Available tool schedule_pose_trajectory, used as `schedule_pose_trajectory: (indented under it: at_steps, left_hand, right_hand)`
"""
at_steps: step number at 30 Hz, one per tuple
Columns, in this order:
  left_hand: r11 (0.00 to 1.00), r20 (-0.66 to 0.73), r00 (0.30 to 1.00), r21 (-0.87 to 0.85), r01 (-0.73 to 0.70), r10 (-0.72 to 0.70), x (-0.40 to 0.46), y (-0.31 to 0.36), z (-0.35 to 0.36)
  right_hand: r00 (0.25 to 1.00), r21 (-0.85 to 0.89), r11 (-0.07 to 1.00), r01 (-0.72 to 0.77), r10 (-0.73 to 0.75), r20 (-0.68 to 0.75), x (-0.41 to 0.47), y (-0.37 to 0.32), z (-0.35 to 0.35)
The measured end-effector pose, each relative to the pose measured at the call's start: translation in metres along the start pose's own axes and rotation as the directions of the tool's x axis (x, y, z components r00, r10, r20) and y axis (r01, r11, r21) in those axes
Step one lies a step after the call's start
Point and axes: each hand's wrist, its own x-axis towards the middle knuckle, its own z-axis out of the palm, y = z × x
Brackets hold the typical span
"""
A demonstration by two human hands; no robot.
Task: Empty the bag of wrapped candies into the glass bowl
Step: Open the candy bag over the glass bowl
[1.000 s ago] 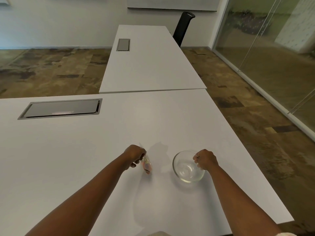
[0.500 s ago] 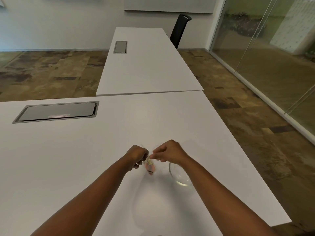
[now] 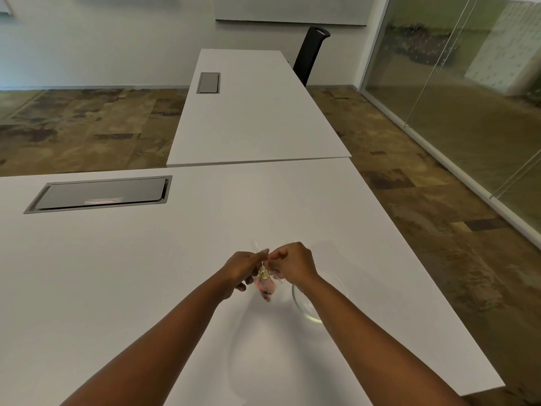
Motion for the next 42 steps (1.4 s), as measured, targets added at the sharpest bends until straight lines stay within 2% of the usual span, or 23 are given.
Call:
schedule_pose_trajectory:
  at_steps: [5, 16, 24, 26, 30, 32, 42]
  left_hand:
    - [0.999, 0.009, 0.999, -0.033, -0.035, 0.036, 0.0, -0.001, 0.002]
    - [0.995, 0.063, 0.994, -0.047, -0.092, 0.094, 0.0, -0.006, 0.006]
    - [0.987, 0.067, 0.988, -0.087, -0.133, 0.139, 0.002, -0.007, 0.006]
    - [0.986, 0.072, 0.986, -0.092, -0.142, 0.149, 0.003, -0.008, 0.006]
    - [0.984, 0.067, 0.983, -0.067, -0.167, 0.171, 0.004, -0.009, 0.007]
    - [0.981, 0.066, 0.98, -0.07, -0.183, 0.187, 0.004, -0.01, 0.007]
    - [0.941, 0.135, 0.96, -0.273, -0.2, 0.244, 0.003, -0.008, 0.003]
  right_hand:
    - [0.995, 0.123, 0.988, -0.097, 0.093, 0.037, 0.002, 0.001, -0.001]
    - [0.984, 0.259, 0.951, -0.168, 0.146, 0.104, -0.001, 0.002, -0.004]
    - [0.941, 0.459, 0.831, -0.315, 0.21, 0.264, -0.004, 0.001, -0.01]
    - [0.94, 0.471, 0.82, -0.326, 0.229, 0.253, -0.004, 0.001, -0.011]
    - [0.957, 0.393, 0.874, -0.285, 0.239, 0.163, 0.001, 0.004, -0.008]
    - [0.957, 0.403, 0.87, -0.284, 0.233, 0.171, 0.002, 0.004, -0.006]
    - [0.894, 0.555, 0.735, -0.389, 0.157, 0.42, -0.003, -0.002, -0.01]
